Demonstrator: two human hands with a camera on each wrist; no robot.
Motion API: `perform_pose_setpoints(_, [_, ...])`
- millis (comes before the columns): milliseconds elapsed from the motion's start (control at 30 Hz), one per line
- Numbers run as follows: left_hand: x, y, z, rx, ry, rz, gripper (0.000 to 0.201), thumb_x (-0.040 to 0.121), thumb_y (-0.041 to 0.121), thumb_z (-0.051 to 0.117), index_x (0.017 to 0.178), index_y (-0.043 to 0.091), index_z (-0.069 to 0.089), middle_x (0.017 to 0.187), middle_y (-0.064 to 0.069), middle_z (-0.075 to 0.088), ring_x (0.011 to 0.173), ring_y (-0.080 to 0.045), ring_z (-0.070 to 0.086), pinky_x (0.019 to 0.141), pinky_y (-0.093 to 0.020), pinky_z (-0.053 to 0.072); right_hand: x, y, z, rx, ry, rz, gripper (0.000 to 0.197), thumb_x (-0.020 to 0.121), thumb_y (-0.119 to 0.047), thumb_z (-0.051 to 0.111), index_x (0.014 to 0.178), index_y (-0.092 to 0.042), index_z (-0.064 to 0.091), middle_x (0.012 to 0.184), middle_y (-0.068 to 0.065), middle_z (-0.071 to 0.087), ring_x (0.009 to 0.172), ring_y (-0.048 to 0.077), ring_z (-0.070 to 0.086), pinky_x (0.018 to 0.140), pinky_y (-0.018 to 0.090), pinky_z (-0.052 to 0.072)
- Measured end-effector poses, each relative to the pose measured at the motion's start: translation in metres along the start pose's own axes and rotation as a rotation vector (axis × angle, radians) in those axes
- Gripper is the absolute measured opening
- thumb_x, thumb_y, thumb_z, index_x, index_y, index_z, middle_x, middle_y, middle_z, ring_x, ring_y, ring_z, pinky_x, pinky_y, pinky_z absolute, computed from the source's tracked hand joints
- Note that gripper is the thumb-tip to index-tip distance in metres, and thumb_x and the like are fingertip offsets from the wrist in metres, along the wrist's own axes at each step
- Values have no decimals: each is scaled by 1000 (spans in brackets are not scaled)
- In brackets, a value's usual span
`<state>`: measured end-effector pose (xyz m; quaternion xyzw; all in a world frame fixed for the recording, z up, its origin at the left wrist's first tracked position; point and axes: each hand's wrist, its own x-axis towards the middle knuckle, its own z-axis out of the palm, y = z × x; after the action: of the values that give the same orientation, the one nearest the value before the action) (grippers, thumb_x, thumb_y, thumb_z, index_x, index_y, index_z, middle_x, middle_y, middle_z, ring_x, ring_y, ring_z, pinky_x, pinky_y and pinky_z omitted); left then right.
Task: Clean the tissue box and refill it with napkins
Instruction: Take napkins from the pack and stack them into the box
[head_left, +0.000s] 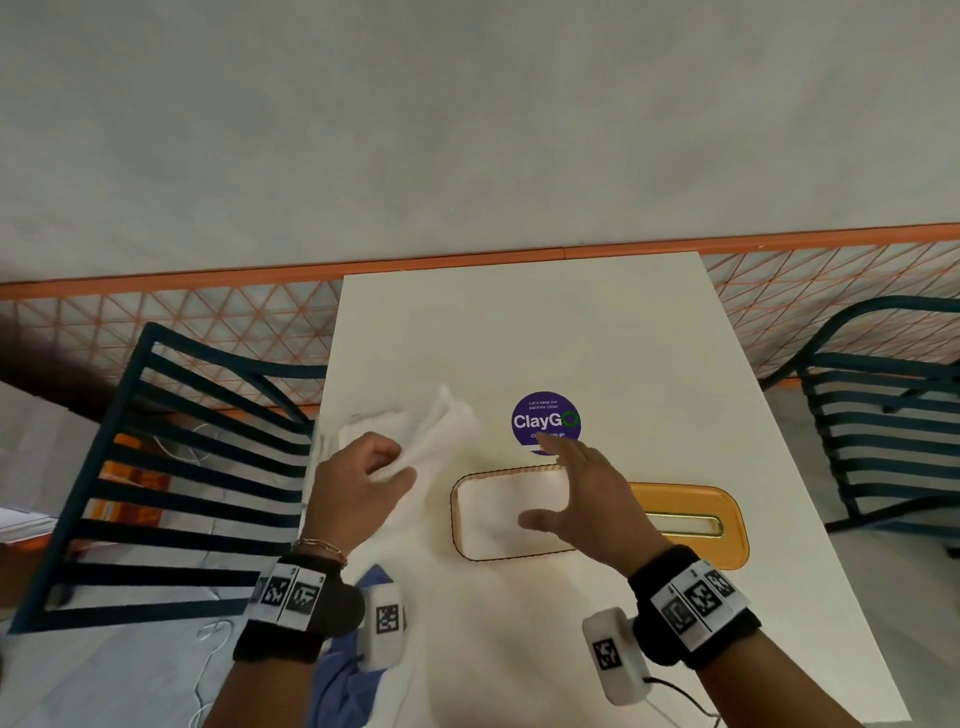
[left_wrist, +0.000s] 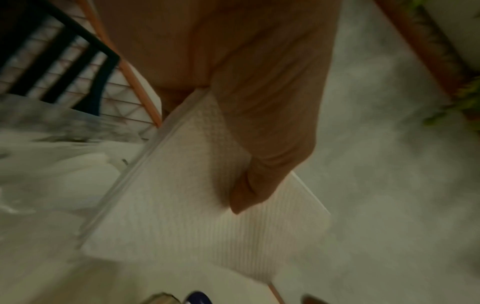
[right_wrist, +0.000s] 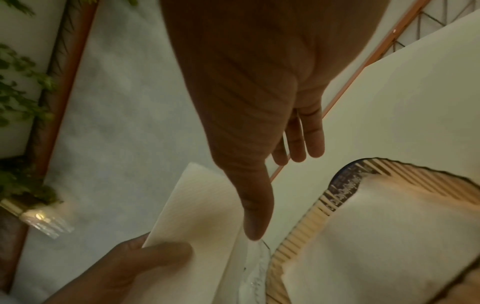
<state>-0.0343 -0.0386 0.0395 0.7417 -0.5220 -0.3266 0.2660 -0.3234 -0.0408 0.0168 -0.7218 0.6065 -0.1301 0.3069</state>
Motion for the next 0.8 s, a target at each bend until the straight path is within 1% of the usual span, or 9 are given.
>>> perform_pose_setpoints(133, [-18, 28, 16, 48, -243, 173, 21, 74, 22, 87, 84, 31, 71, 81, 21, 75, 79, 5, 71, 69, -11, 54, 1, 1, -6, 197, -68, 34, 119, 57, -49, 95, 153, -34, 27, 137, -15, 54, 123, 9, 52, 103, 29, 45])
perform_pose_setpoints(200, [-19, 34, 33, 74, -332, 214, 20, 73, 23, 87, 85, 31, 74, 79, 23, 75, 76, 4, 71, 68, -13, 55, -1, 10, -7, 242, -105, 43, 114, 58, -40, 96, 152, -34, 31, 132, -17, 59, 118, 9, 56, 99, 26, 45])
perform_pose_setpoints(267, [-17, 34, 52, 80, -385, 239, 20, 72, 23, 89, 84, 32, 76, 79, 21, 76, 75, 3, 71, 67, -13, 53, -4, 22, -7, 224, -95, 47, 103, 59, -30, 97, 147, -32, 42, 129, -16, 64, 118, 11, 60, 93, 24, 46])
perform_pose_setpoints(333, [-15, 31, 66, 68, -433, 240, 19, 71, 21, 89, 84, 31, 78, 79, 18, 77, 75, 2, 71, 64, -12, 51, -8, 30, -5, 163, -53, 52, 102, 57, -29, 97, 146, -32, 46, 133, -13, 61, 124, 14, 56, 96, 26, 45])
perform_pose_setpoints(433, [-15, 27, 76, 89, -488, 259, 19, 71, 19, 88, 84, 30, 80, 80, 17, 77, 75, -2, 72, 65, -17, 55, -14, 38, -3, 67, 0, 16, 123, 49, -34, 97, 153, -30, 33, 151, -6, 44, 134, 18, 43, 107, 30, 39])
perform_pose_setpoints(500, [-17, 25, 78, 97, -487, 273, 18, 72, 19, 87, 83, 31, 80, 79, 17, 77, 74, -3, 71, 64, -17, 55, -16, 39, -6, 3, -8, -30, 131, 48, -39, 96, 157, -31, 25, 160, -5, 33, 141, 18, 34, 114, 33, 35])
perform_pose_setpoints(600, [-17, 18, 79, 88, -449, 225, 18, 73, 24, 88, 82, 35, 77, 80, 19, 76, 75, 1, 69, 63, -8, 47, -15, 38, -7, -73, -89, -12, 119, 54, -48, 94, 154, -33, 31, 160, -4, 34, 142, 19, 35, 116, 35, 34])
perform_pose_setpoints(700, [-13, 10, 83, 52, -442, 127, 25, 69, 31, 91, 88, 37, 77, 90, 19, 76, 84, 4, 69, 74, -9, 46, -11, 41, -4, -25, -95, 106, 86, 64, -53, 89, 139, -34, 52, 140, -9, 54, 123, 14, 49, 100, 27, 43])
perform_pose_setpoints(800, [-5, 4, 88, 23, -384, 50, 41, 63, 35, 95, 98, 34, 76, 96, 18, 76, 89, 2, 69, 77, -13, 49, -8, 41, -1, 18, -132, 153, 72, 69, -53, 86, 131, -28, 58, 112, -13, 64, 96, 8, 57, 77, 20, 44])
